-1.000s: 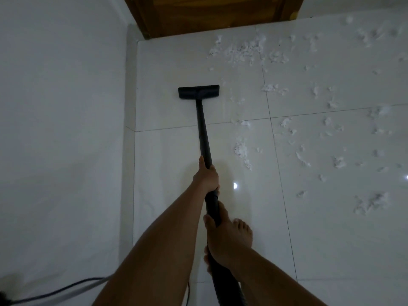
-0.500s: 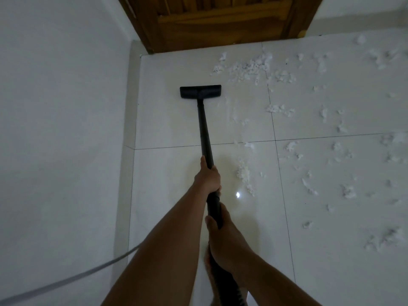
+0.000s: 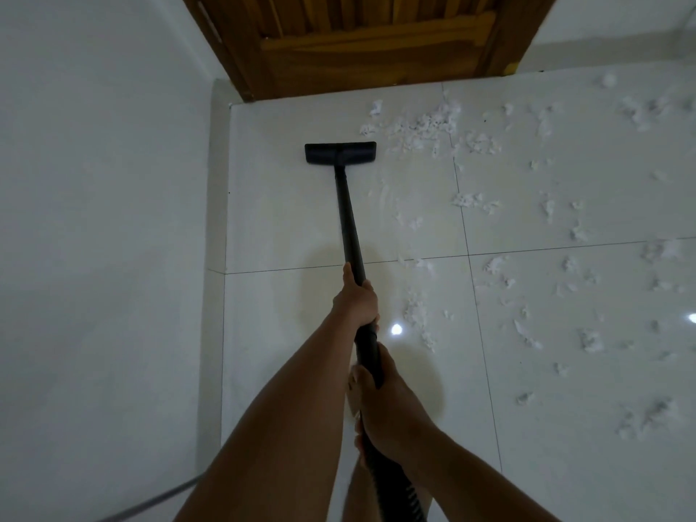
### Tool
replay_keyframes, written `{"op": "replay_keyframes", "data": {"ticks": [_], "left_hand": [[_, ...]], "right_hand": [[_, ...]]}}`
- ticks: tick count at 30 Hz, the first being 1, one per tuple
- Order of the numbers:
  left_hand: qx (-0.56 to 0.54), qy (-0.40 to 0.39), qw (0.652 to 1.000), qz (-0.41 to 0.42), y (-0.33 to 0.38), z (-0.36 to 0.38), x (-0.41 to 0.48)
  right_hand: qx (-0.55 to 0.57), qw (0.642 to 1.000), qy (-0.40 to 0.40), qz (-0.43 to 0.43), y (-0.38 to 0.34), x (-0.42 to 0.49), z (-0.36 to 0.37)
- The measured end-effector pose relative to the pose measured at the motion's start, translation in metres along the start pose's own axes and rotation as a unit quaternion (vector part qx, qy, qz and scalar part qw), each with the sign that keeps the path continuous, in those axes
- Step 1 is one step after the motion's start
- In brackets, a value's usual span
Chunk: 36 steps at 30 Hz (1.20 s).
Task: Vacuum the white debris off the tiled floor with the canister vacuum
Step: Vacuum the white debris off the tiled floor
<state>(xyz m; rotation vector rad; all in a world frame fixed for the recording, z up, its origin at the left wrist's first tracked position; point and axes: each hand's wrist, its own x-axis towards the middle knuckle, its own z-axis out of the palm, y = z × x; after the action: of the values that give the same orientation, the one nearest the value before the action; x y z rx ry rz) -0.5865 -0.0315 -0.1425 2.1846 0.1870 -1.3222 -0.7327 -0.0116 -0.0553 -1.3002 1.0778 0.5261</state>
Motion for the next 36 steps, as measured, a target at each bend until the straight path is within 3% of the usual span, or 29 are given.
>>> {"op": "replay_keyframes", "data": {"ticks": [14, 27, 36], "left_hand": [[0.027, 0.0, 1.0, 0.011, 0.047, -0.041, 0.062], [0.031, -0.017, 0.999, -0.003, 0.033, -0.038, 0.017], [0.029, -0.009, 1.0, 0.004, 0.044, -0.038, 0.042]], "right_hand": [[0.056, 0.997, -0.004, 0.059, -0.064, 0.055, 0.009], [0.047, 0.997, 0.003, 0.067, -0.05, 0.016, 0.016], [0.046, 0.997, 0.001, 0.056, -0.058, 0.038, 0.01]]}}
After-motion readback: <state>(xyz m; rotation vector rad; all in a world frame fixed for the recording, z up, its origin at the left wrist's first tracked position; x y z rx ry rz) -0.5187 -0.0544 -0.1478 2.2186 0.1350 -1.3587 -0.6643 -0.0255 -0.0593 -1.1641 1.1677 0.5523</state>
